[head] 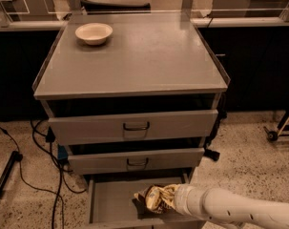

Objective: Place brown chip bag into bottom drawer

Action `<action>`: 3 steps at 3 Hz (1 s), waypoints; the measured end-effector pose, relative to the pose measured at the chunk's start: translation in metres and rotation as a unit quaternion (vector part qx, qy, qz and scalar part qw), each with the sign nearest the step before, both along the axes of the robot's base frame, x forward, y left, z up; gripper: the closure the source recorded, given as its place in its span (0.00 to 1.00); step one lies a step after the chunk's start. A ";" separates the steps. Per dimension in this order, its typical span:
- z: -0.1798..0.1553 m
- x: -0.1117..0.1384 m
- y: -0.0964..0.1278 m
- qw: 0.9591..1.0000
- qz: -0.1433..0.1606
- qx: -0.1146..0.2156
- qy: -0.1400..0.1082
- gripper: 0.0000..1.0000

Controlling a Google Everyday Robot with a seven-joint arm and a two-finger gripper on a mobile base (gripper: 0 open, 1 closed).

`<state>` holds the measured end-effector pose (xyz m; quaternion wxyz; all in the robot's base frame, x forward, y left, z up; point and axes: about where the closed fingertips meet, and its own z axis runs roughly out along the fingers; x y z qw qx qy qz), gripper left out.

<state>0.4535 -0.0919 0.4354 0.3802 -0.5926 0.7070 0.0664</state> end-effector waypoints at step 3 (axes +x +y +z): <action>-0.056 0.047 0.002 0.995 -0.023 0.005 -0.097 1.00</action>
Offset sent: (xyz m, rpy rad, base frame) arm 0.0470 -0.0102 -0.0550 -0.0162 -0.1949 -0.0902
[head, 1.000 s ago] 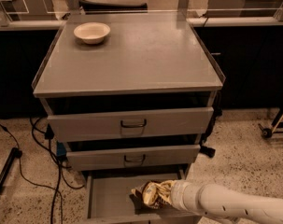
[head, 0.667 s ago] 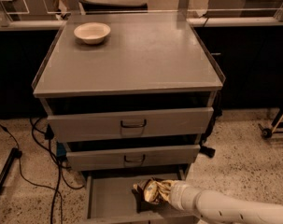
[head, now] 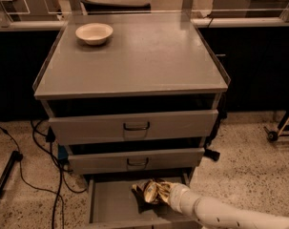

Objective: Place brown chip bag into bottom drawer

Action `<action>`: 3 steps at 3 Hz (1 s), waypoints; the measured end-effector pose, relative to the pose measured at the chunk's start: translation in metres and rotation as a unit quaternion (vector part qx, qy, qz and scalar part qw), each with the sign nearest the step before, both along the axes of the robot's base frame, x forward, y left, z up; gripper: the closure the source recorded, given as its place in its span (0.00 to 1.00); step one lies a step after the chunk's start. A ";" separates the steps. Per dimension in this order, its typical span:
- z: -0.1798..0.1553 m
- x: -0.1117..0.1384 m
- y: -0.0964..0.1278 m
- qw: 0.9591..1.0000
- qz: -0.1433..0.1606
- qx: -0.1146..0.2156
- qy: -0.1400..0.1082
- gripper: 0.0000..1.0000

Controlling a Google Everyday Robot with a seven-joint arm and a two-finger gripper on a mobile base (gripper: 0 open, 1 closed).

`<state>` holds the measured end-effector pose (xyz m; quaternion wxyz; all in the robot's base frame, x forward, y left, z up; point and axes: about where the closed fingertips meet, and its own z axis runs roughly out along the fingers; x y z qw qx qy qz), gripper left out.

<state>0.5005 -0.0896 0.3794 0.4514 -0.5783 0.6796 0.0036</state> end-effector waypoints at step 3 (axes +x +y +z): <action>-0.023 0.017 0.010 0.999 0.008 0.002 -0.048 1.00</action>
Offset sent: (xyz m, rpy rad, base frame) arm 0.0084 0.0090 -0.0119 0.0175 -0.0320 0.0282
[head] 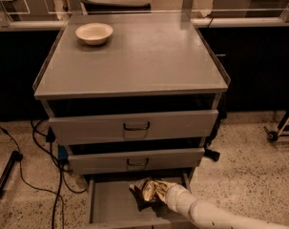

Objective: Place brown chip bag into bottom drawer

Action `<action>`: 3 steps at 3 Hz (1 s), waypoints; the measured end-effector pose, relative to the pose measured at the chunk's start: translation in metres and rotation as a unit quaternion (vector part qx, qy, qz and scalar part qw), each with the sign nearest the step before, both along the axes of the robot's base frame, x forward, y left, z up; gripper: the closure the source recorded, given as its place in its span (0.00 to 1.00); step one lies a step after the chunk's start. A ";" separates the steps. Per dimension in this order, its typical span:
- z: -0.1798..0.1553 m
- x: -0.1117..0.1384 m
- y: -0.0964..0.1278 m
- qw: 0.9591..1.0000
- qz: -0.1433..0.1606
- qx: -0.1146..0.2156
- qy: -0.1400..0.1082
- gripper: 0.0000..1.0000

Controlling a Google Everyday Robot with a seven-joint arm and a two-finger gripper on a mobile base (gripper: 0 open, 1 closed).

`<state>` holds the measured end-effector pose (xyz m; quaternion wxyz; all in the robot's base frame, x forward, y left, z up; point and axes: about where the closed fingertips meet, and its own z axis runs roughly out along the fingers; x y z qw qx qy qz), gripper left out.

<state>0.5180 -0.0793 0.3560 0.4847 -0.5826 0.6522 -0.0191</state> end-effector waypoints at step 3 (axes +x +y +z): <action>-0.038 0.040 0.012 0.994 -0.024 0.021 -0.101 1.00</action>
Offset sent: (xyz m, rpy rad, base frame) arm 0.0389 0.0063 -0.0368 0.0291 -0.2262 -0.0653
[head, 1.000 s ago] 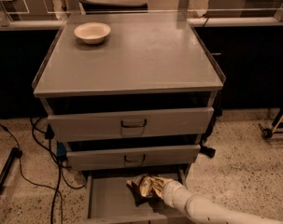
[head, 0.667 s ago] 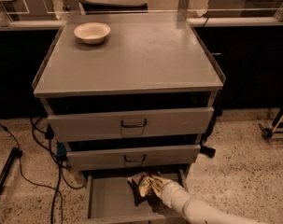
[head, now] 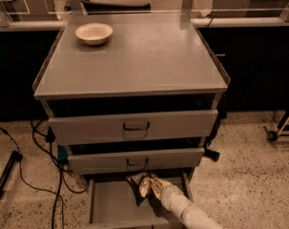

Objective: Place brown chip bag into bottom drawer

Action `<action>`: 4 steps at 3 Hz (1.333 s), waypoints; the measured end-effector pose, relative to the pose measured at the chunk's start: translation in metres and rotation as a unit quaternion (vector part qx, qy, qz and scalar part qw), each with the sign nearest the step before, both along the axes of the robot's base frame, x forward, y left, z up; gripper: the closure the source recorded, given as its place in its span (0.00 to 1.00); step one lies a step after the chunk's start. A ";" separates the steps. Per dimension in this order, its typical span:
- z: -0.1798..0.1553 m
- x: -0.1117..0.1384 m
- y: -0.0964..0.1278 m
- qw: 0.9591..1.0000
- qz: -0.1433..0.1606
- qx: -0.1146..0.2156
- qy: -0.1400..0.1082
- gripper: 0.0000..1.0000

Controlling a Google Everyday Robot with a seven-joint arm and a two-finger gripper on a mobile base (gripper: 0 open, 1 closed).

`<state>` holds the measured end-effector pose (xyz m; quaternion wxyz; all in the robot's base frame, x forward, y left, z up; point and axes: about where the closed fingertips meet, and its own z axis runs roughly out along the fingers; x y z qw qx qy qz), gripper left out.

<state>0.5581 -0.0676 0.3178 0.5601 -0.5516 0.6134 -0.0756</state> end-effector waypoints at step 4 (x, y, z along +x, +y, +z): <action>-0.060 0.030 0.033 0.999 0.046 -0.004 0.013 1.00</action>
Offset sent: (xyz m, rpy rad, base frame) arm 0.0327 0.0379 -0.0561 0.0321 -0.0274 0.0793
